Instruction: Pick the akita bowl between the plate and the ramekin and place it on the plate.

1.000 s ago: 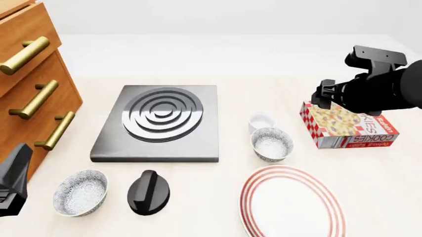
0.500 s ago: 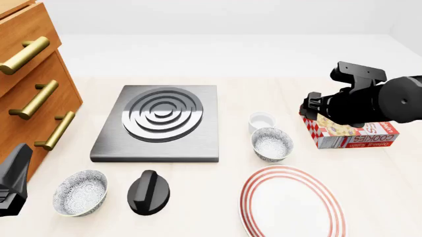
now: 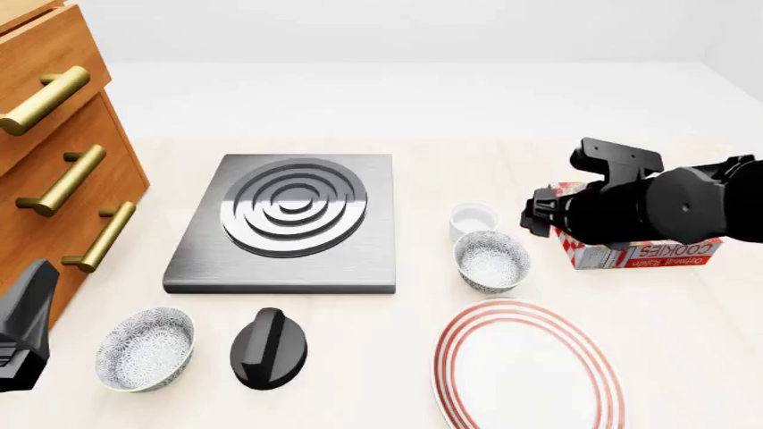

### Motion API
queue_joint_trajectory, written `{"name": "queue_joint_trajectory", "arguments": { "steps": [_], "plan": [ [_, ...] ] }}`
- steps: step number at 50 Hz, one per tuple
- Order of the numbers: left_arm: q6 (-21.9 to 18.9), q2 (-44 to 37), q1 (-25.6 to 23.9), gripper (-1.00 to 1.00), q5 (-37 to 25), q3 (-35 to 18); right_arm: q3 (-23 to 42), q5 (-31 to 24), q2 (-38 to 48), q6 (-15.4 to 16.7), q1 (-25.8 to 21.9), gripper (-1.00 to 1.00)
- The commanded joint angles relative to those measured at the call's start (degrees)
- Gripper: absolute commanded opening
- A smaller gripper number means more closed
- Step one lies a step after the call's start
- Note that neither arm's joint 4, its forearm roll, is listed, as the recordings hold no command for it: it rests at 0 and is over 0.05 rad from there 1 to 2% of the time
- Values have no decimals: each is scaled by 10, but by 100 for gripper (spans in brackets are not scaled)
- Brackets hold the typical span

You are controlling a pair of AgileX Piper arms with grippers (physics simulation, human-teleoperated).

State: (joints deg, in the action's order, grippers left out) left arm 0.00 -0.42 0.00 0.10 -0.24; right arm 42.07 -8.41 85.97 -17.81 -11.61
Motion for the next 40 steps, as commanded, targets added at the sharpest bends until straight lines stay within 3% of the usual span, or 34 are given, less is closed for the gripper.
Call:
{"name": "queue_joint_trajectory", "arguments": {
  "steps": [1,40],
  "plan": [
    [0,0,0,100,0,0,-17,30,31,-13,-20,100],
    [0,0,0,100,0,0,-36,75,76,-36,-46,100]
  ]
}}
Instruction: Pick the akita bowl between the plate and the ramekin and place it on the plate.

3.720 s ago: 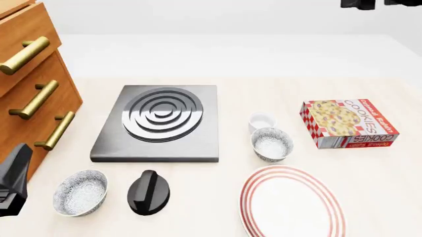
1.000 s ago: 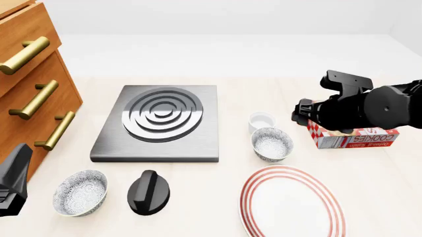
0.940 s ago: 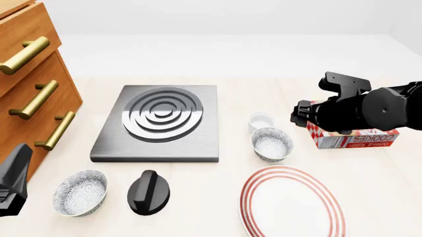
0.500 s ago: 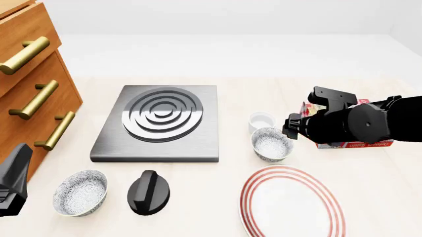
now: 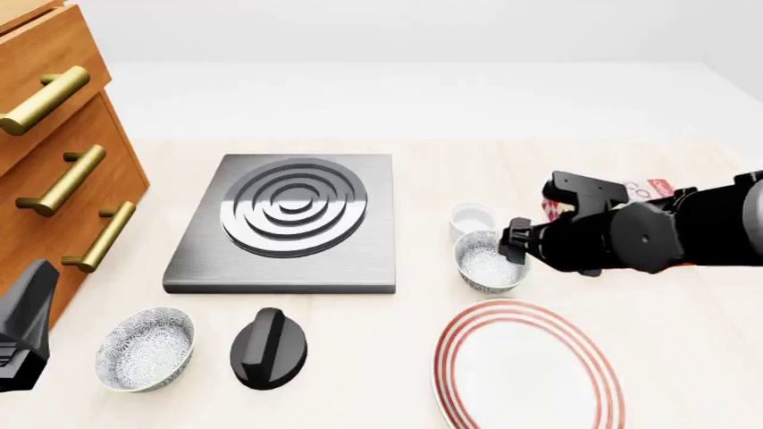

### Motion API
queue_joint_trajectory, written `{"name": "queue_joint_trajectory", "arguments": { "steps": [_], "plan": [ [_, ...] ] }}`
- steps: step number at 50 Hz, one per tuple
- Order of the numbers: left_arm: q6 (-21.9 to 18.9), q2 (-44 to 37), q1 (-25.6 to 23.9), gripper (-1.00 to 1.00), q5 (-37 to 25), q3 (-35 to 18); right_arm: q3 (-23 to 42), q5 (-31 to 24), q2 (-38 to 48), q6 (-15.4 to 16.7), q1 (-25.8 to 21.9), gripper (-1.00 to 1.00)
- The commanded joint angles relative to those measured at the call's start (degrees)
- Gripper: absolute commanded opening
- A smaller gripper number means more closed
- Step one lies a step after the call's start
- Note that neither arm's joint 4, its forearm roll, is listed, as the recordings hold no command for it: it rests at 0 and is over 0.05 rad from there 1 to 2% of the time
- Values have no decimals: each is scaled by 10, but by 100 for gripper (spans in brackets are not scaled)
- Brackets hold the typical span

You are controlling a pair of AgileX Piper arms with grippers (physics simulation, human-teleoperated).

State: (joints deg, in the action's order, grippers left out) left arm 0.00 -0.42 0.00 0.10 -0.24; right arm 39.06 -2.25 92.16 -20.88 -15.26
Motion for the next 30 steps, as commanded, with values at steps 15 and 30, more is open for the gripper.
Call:
{"name": "queue_joint_trajectory", "arguments": {
  "steps": [15,30],
  "plan": [
    [0,0,0,100,0,0,-10,34,36,-8,-9,100],
    [0,0,0,100,0,0,-8,48,55,-14,-7,100]
  ]
}}
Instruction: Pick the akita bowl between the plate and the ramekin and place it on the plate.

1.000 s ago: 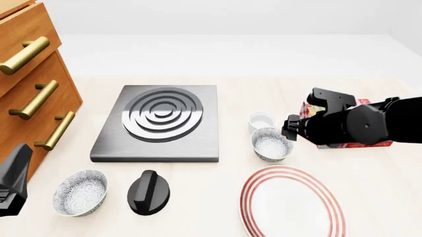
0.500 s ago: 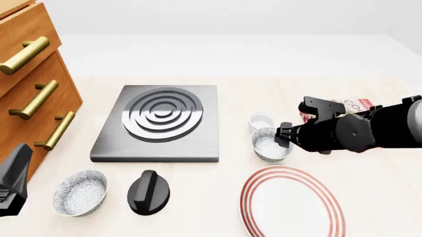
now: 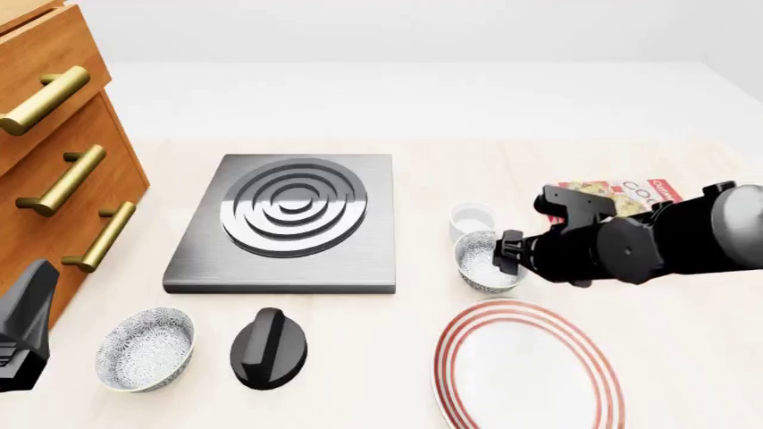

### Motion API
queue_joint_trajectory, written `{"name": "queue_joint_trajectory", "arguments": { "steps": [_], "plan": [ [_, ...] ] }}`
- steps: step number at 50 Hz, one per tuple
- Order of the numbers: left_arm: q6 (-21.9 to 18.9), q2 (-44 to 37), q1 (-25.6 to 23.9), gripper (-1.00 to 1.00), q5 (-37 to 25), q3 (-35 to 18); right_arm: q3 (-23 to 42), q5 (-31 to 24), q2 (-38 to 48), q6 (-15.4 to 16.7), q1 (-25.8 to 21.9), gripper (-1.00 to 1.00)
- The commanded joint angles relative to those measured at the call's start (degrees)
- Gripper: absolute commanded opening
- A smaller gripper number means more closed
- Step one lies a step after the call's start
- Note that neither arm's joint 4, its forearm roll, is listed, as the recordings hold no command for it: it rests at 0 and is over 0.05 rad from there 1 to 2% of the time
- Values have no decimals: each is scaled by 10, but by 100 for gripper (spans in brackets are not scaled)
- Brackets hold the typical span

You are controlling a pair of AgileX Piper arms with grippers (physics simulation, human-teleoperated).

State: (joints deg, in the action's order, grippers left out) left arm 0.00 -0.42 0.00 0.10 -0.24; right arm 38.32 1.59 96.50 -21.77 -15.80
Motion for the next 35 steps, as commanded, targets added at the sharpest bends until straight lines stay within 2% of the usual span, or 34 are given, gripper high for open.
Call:
{"name": "queue_joint_trajectory", "arguments": {
  "steps": [1,21,22,35],
  "plan": [
    [0,0,0,100,0,0,0,10,13,-4,-2,100],
    [0,0,0,100,0,0,0,11,15,-3,4,100],
    [0,0,0,100,0,0,-1,11,14,0,7,-100],
    [0,0,0,100,0,0,-3,18,24,-6,6,-100]
  ]
}}
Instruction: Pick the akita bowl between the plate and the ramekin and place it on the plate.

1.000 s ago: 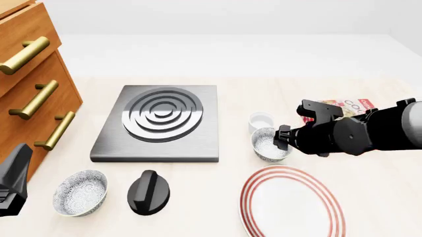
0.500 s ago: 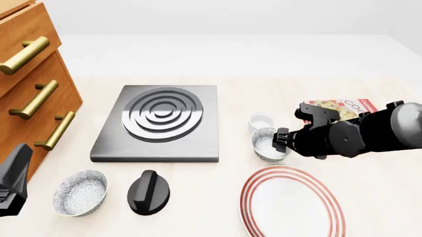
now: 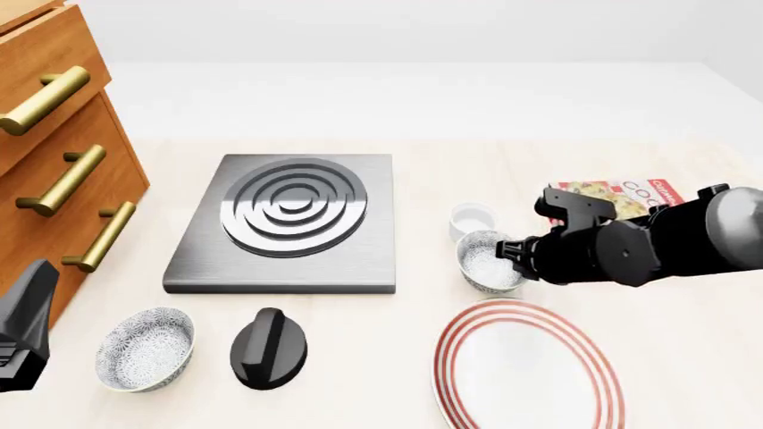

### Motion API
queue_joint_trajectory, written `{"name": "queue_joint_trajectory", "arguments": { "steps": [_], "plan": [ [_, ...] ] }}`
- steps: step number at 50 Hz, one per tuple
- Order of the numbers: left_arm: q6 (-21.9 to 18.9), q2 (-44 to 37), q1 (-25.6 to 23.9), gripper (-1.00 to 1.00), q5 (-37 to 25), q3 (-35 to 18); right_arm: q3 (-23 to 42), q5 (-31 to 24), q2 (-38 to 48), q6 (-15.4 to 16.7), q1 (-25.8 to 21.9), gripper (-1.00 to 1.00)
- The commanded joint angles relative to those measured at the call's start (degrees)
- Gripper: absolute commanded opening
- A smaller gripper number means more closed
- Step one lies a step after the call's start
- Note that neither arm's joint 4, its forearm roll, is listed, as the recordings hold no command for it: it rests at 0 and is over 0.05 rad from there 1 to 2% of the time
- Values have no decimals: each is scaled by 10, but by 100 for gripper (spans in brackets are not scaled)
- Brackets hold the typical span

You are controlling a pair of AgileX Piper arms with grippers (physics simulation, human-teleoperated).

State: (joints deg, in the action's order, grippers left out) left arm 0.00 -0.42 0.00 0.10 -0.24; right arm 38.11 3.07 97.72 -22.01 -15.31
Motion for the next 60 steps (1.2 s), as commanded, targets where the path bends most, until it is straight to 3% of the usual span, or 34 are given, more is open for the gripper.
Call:
{"name": "queue_joint_trajectory", "arguments": {
  "steps": [1,16,38,40,49,60],
  "plan": [
    [0,0,0,100,0,0,-1,2,11,-4,1,-100],
    [0,0,0,100,0,0,2,-15,-13,-8,-15,-100],
    [0,0,0,100,0,0,22,-68,-87,-36,-77,-100],
    [0,0,0,100,0,0,25,-83,-115,-18,-72,-100],
    [0,0,0,100,0,0,60,-167,-202,-17,-91,-100],
    [0,0,0,100,0,0,74,-223,-256,2,-98,-100]
  ]
}}
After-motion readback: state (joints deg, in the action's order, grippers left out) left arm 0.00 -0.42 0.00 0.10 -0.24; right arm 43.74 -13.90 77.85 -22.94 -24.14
